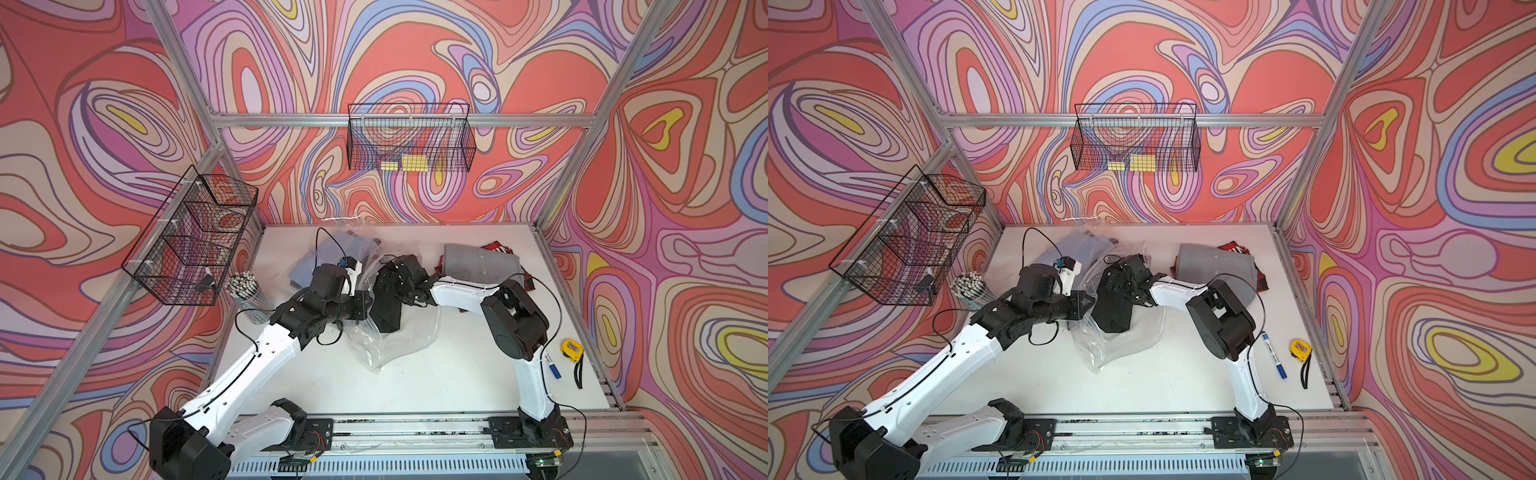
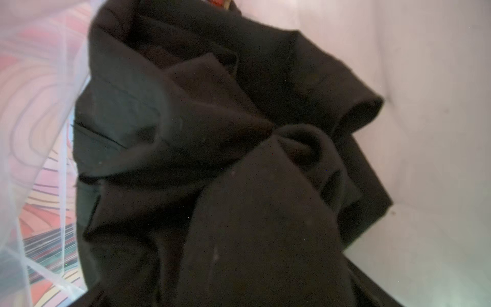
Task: Take the shirt out of the vacuum bag
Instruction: Take out the shirt from the vacuum bag.
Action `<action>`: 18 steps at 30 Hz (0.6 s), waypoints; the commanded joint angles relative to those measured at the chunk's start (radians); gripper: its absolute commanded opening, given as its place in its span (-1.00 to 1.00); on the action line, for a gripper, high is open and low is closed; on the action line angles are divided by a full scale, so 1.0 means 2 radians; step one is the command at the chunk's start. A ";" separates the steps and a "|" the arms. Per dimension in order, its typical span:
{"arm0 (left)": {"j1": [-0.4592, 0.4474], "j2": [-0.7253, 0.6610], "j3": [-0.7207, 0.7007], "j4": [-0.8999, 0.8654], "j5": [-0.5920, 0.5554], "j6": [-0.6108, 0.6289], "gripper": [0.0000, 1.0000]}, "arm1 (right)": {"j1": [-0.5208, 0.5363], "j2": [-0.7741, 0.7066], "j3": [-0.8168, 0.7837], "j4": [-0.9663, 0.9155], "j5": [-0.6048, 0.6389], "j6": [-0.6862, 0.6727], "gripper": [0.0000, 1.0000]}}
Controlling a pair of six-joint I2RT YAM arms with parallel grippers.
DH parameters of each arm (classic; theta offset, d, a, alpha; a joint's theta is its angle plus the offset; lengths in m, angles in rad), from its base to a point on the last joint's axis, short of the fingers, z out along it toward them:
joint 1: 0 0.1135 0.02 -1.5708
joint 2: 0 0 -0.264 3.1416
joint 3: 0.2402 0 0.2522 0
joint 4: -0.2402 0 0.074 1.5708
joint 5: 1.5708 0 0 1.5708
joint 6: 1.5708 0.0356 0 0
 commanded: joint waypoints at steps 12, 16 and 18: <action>0.003 -0.001 -0.004 -0.002 0.002 0.006 -1.00 | -0.007 0.103 0.089 -0.087 0.059 -0.030 0.96; 0.004 0.000 -0.005 0.000 0.003 0.006 -1.00 | -0.006 0.123 0.075 -0.036 0.039 -0.031 0.96; 0.003 0.000 -0.005 -0.001 0.004 0.006 -1.00 | -0.006 0.128 0.047 0.017 0.030 -0.024 0.97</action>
